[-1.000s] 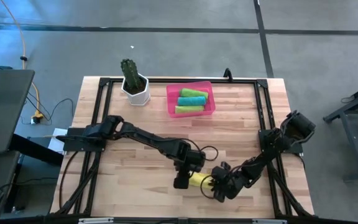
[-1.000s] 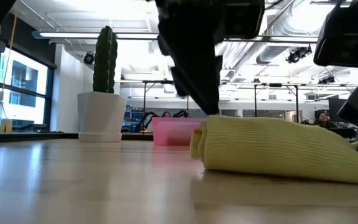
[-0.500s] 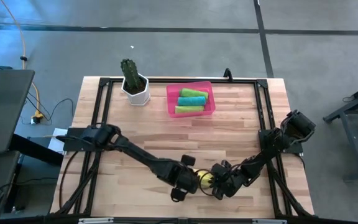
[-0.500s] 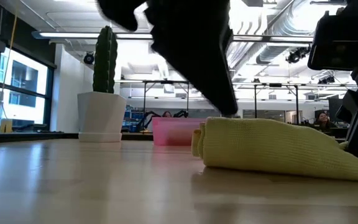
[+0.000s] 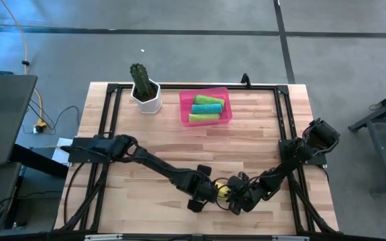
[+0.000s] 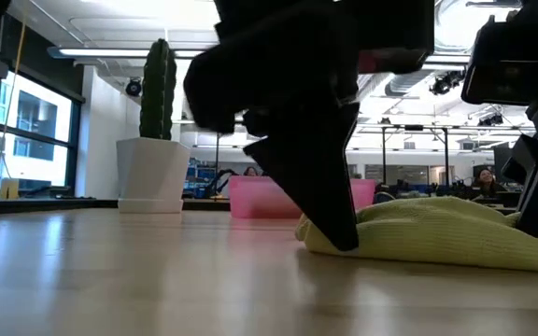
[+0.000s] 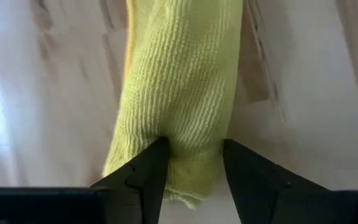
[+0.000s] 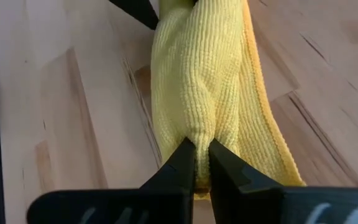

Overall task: Roll microfiber towels into tight, uniform cylinder then place into a basket
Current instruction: Roll the yellow microfiber cloth

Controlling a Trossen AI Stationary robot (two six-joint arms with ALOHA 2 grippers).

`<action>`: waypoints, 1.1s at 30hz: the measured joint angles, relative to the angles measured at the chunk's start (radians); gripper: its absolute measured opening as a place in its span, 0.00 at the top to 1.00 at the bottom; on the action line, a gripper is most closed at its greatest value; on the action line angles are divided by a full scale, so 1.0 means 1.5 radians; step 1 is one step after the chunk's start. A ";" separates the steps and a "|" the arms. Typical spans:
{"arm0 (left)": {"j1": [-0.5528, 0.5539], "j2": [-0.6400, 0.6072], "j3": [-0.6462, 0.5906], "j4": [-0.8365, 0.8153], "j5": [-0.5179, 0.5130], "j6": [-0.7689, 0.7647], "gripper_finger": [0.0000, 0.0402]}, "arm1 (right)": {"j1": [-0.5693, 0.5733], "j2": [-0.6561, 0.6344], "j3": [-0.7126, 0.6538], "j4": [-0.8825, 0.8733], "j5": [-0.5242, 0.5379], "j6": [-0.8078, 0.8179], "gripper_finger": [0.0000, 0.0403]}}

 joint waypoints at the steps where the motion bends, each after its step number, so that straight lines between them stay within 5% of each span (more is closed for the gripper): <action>1: 0.005 0.000 0.000 -0.001 0.025 -0.007 0.63 | 0.000 0.000 0.000 0.000 0.000 -0.010 0.97; 6: 0.029 0.005 0.003 -0.008 0.178 -0.081 0.64 | 0.000 -0.002 0.000 0.002 0.000 -0.090 0.94; 17: 0.039 0.009 -0.001 -0.012 0.399 -0.145 0.73 | -0.001 -0.118 -0.004 -0.040 -0.037 -0.324 0.70; 25: 0.061 0.011 -0.002 -0.012 0.417 -0.169 0.75 | 0.059 -0.112 -0.003 0.105 0.008 -0.606 0.69; 33: 0.084 0.013 -0.002 0.021 0.448 -0.185 0.75 | 0.064 -0.011 -0.002 0.181 0.091 -0.686 0.69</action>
